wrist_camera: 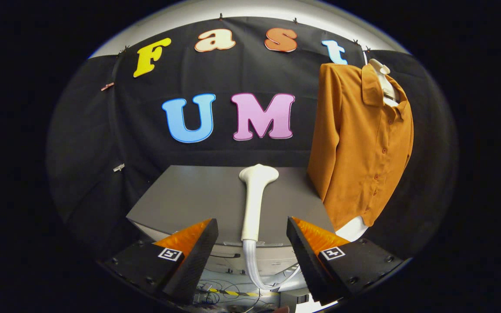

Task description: Iron the clothes twice with a garment steamer, once on the left side and once on the right side.

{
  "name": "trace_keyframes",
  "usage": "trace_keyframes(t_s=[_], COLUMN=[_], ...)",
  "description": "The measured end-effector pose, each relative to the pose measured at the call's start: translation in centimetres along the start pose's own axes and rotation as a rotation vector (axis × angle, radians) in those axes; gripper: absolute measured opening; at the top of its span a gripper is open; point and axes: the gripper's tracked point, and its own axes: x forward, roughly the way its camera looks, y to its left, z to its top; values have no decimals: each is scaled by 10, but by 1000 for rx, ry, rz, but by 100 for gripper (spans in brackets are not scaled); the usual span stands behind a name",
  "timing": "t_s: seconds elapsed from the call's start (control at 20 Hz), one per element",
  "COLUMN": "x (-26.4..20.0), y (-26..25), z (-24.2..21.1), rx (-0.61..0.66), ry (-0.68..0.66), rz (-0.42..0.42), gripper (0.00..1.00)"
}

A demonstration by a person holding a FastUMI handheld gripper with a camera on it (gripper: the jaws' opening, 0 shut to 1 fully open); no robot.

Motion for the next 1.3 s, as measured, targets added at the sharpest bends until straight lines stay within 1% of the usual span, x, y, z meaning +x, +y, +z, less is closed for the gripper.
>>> trace_keyframes(t_s=[0.25, 0.35, 0.4, 0.55, 0.6, 0.65, 0.7, 0.75, 0.8, 0.85, 0.95, 1.05, 1.2, 1.3], x=[53, 74, 82, 102, 107, 103, 109, 101, 108, 107, 105, 105, 103, 95], y=[9, 8, 6, 3, 1, 1, 0, 0, -1, 0, 3, 6, 4, 3], z=[-32, -42, -45, -57, -65, -66, -59, -64, -65, -59, -60, -60, -58, -46], rx=[50, 60, 59, 46, 41, 46, 51, 45, 42, 23, 12, -11, 1, 37], ry=[150, 190, 208, 266, 285, 306, 265, 264, 231, 203, 178, 188, 179, 117], rz=[-17, -42, -56, -93, -107, -115, -120, -131, -125, -115, -64, -29, -17, -17], gripper=[99, 99, 92, 76, 61, 51, 41, 42, 38, 33, 27, 27, 27, 27])
